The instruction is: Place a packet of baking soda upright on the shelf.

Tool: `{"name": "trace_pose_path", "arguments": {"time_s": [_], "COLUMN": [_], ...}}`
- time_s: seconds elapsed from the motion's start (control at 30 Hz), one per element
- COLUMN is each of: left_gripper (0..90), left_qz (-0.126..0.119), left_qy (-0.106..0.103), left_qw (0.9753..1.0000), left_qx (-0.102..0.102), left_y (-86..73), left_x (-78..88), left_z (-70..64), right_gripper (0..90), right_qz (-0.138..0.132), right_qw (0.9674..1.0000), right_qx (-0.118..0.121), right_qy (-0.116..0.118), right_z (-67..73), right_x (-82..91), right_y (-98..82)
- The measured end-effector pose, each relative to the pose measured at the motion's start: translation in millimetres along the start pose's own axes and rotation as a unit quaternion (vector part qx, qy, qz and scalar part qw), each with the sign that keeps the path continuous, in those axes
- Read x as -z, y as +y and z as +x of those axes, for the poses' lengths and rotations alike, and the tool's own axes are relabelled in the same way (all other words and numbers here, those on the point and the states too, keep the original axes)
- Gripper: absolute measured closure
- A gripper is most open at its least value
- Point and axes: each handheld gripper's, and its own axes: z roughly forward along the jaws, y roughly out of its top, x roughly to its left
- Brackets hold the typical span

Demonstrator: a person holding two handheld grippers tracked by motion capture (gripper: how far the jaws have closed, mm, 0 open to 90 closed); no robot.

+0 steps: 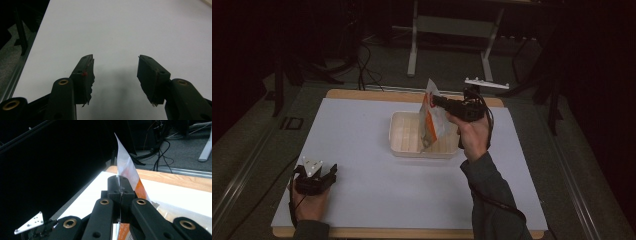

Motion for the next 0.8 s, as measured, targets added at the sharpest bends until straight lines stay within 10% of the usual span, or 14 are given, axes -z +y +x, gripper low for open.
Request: {"name": "trace_pose_path", "arguments": {"time_s": [0.8], "left_gripper": [46.8], "left_qz": [-0.002], "left_qy": [0.000], "left_qw": [1.0000], "left_qx": [-0.001], "left_y": [0.0], "left_x": [-0.1], "left_z": [-0.6], "right_gripper": [90.0], "right_qz": [-0.020], "right_qw": [0.9993], "right_qx": [-0.007], "right_qy": [-0.032], "right_z": [-10.4], "right_x": [-25.3], "right_y": [-8.4]}}
